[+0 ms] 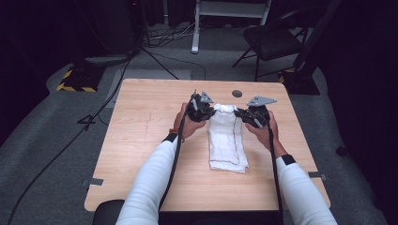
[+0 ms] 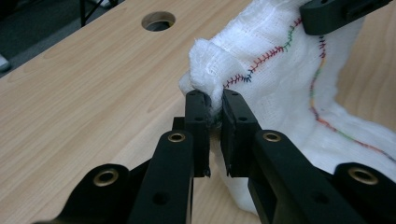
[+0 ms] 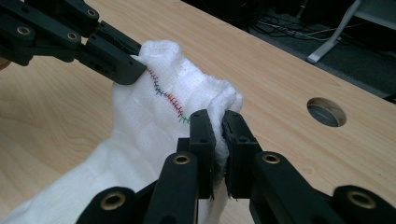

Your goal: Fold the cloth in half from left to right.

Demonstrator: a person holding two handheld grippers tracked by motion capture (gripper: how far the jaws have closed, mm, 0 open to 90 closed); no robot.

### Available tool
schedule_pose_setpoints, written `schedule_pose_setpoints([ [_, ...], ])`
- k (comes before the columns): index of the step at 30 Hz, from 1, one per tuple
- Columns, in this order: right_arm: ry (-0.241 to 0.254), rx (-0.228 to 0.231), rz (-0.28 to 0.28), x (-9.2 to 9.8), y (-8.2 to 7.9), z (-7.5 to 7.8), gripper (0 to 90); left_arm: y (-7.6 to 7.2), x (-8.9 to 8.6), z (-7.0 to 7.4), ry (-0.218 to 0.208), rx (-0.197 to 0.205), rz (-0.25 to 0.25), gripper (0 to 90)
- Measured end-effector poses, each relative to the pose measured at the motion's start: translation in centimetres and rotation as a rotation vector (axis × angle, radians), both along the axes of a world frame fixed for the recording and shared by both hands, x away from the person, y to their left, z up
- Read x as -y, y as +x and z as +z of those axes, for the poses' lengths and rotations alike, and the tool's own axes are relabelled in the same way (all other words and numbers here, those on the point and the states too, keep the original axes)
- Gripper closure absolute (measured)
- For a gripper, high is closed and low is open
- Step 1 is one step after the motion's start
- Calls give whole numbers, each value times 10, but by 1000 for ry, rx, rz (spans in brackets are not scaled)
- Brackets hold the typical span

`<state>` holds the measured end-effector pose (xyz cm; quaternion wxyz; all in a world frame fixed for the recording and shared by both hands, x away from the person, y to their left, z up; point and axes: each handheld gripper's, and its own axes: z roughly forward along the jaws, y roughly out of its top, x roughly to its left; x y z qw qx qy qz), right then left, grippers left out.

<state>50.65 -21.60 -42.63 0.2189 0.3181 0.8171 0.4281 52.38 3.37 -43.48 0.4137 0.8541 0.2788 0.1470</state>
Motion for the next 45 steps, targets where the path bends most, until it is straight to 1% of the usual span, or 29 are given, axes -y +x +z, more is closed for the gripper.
schedule_pose_setpoints([
  [2,21,3,8,3,-6,-2,841,-6,-2,0,-3,12,-20,822],
  [4,29,10,23,4,-12,-4,841,-11,-4,0,-5,16,-37,822],
  [5,32,7,30,5,-14,-5,841,-15,-5,1,-17,17,-47,822],
  [7,35,5,52,7,-21,-6,841,-22,-7,0,-20,25,-60,820],
  [9,38,2,73,9,-27,-6,842,-29,-7,-1,-13,42,-81,813],
  [10,36,1,80,10,-29,-6,842,-33,-7,-2,-6,44,-94,811],
  [12,39,-10,98,12,-35,-8,842,-39,-7,-4,-4,46,-112,811],
  [14,32,-19,113,14,-39,-11,842,-44,-6,-6,-7,41,-130,811],
  [19,35,-37,150,19,-51,-15,842,-58,-5,-11,40,54,-174,807],
  [24,13,-39,185,19,-63,-16,841,-66,-8,-15,36,42,-193,801],
  [25,11,-41,190,19,-64,-17,841,-68,-8,-16,42,41,-201,801],
  [28,-6,-48,208,20,-70,-19,840,-74,-6,-16,57,41,-240,797],
  [32,-18,-57,226,24,-78,-20,840,-83,-4,-16,69,40,-273,797],
  [34,-19,-61,233,27,-82,-20,839,-87,-3,-16,71,36,-302,794],
  [36,-26,-68,243,30,-87,-21,837,-90,-2,-17,83,40,-334,790],
  [39,-29,-80,254,33,-94,-23,836,-94,0,-18,91,36,-356,786],
  [43,-33,-91,265,37,-102,-26,836,-100,1,-20,111,33,-369,786],
  [45,-36,-97,274,38,-106,-27,835,-102,0,-21,116,26,-374,787],
])
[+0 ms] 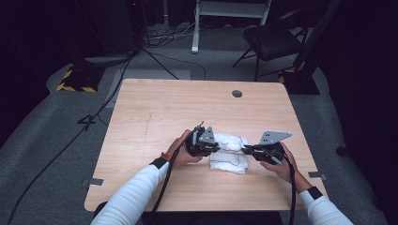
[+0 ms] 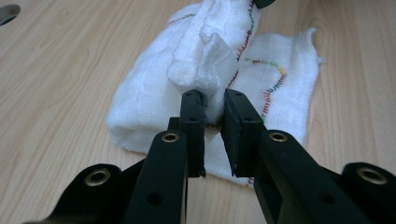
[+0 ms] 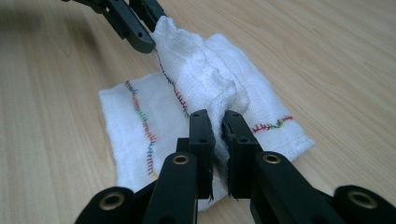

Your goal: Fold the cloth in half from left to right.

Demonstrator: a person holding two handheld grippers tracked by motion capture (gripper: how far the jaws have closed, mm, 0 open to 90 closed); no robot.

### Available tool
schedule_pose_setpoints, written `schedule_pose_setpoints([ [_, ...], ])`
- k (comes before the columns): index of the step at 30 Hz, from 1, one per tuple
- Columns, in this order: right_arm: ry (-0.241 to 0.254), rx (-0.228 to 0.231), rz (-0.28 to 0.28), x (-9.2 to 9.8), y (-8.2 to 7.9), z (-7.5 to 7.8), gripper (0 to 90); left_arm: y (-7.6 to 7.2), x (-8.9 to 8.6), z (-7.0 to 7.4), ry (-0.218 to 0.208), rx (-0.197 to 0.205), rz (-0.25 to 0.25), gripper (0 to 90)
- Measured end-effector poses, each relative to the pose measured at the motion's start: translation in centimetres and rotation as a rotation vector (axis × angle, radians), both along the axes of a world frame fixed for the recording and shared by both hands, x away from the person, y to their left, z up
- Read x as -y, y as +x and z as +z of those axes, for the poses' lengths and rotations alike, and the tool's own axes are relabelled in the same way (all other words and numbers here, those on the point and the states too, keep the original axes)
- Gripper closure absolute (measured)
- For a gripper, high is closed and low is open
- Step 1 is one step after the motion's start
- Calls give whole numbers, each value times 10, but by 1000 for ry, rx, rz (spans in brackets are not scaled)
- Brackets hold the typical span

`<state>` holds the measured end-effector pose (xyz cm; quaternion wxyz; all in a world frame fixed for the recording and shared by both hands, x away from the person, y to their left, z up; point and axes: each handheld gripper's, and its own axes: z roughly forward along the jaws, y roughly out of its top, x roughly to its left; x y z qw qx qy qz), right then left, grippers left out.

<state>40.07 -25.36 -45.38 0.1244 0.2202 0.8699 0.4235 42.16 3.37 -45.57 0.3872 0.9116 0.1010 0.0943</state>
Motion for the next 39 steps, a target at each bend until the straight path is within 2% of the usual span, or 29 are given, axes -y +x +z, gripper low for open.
schedule_pose_setpoints([
  [2,-7,-2,7,0,-4,-2,834,-2,-1,-2,16,12,-12,792],
  [6,-11,-13,21,0,-9,-5,833,-7,-2,-6,30,7,-22,794],
  [18,-34,-37,56,2,-23,-14,816,-20,-11,-10,42,-11,-44,805],
  [27,-73,-60,84,3,-35,-22,740,-23,-11,-10,19,-12,-19,762],
  [33,-55,-48,79,14,-44,-16,656,-21,-10,-8,6,0,19,672],
  [37,-35,-21,29,20,-43,-9,580,-19,-5,-5,3,6,51,548],
  [39,-23,-14,-5,21,-38,-6,541,-17,-2,-5,12,14,84,464],
])
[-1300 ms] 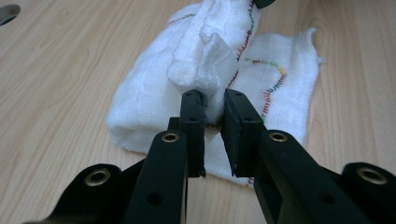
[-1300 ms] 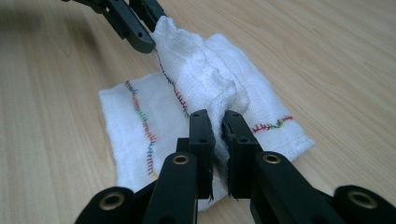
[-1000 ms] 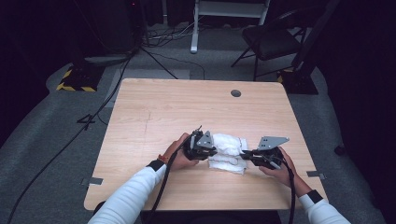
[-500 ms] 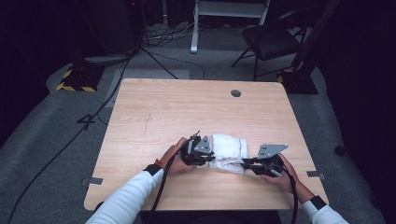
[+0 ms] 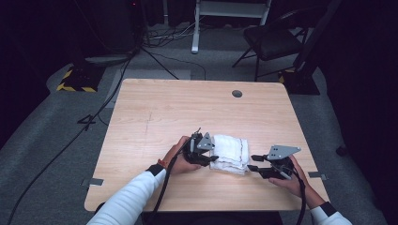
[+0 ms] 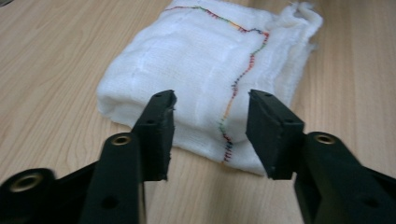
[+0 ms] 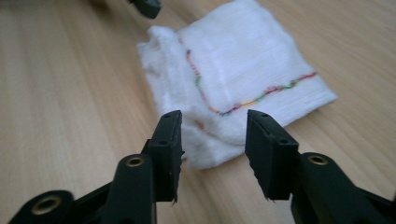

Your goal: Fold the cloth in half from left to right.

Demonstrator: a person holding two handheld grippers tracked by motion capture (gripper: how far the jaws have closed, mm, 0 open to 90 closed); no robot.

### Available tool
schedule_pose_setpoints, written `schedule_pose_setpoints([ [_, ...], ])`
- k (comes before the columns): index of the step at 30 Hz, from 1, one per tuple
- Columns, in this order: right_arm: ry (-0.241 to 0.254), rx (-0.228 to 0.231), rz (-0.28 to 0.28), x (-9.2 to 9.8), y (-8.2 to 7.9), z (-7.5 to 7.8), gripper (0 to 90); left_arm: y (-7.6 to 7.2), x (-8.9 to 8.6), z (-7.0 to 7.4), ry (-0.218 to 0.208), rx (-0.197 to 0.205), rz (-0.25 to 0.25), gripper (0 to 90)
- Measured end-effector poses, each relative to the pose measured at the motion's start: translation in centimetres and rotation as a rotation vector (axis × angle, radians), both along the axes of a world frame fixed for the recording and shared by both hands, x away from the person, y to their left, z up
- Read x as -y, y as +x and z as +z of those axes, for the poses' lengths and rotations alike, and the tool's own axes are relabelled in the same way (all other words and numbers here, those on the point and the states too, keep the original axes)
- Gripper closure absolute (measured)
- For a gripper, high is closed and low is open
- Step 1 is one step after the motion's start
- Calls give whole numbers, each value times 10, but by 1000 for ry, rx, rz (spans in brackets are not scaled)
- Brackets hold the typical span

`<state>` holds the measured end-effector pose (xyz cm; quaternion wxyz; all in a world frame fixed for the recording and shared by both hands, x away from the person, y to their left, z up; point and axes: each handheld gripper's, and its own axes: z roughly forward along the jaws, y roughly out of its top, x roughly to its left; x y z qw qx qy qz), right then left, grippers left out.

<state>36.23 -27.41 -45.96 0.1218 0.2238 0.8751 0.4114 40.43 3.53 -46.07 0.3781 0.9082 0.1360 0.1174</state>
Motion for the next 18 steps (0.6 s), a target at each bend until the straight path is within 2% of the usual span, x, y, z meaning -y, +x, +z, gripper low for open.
schedule_pose_setpoints([
  [1,7,4,-9,0,2,1,524,2,2,0,3,0,6,438],
  [3,-11,15,-38,-2,7,1,498,4,6,0,5,13,24,411],
  [6,-24,13,-63,-6,15,-2,461,10,12,0,15,-9,34,344],
  [8,-38,9,-75,-10,21,-5,424,11,15,-1,14,-18,30,330],
  [12,-55,-10,-102,-14,28,-10,378,10,20,-6,51,-21,18,312],
  [14,-82,-25,-116,-17,31,-14,354,8,20,-10,54,-30,9,311],
  [18,-102,-47,-99,-20,29,-20,344,3,19,-16,82,-36,11,305],
])
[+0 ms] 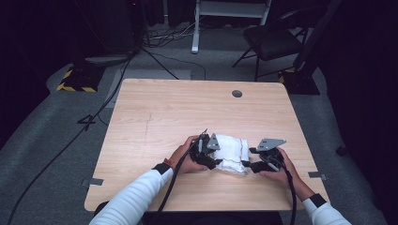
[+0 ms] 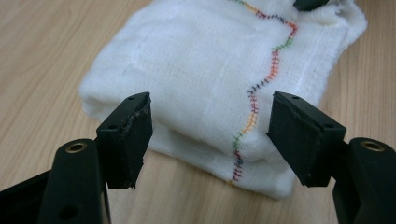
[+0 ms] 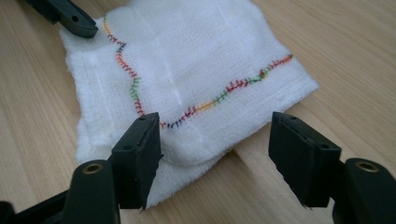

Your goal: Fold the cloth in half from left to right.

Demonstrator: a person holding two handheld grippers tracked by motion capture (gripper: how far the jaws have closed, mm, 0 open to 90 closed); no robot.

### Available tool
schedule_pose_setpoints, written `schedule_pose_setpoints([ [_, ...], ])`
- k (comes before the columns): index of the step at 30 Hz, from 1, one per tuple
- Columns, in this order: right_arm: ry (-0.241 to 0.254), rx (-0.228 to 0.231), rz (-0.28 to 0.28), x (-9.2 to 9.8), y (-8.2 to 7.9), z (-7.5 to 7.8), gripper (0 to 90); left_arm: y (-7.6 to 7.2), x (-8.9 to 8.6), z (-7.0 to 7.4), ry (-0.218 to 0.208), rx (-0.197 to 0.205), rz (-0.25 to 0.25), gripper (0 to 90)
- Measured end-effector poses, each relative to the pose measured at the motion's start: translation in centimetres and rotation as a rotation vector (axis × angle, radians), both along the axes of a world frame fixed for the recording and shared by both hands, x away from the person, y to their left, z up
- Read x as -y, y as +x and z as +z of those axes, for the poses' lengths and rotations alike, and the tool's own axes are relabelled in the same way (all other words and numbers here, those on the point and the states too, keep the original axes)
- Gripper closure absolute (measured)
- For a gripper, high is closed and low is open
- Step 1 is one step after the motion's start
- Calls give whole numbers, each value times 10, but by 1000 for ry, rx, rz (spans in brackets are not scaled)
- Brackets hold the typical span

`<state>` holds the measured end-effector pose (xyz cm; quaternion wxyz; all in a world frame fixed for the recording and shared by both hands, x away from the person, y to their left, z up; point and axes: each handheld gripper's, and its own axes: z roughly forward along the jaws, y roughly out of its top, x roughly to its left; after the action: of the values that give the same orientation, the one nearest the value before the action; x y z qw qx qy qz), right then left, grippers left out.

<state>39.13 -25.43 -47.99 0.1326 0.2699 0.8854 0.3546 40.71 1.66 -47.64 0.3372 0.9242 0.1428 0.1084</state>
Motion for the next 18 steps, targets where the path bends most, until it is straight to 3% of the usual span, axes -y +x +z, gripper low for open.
schedule_pose_setpoints([
  [4,-10,0,19,-1,-3,-3,340,-8,-1,-2,12,22,-4,335],
  [7,-35,8,30,-4,-5,-4,352,-10,0,-4,20,9,-4,335],
  [12,-34,4,31,-4,-5,-6,352,-7,-2,-9,-8,-33,13,331],
  [18,-34,7,27,-3,-4,-7,336,-6,-3,-9,-17,-42,40,292],
])
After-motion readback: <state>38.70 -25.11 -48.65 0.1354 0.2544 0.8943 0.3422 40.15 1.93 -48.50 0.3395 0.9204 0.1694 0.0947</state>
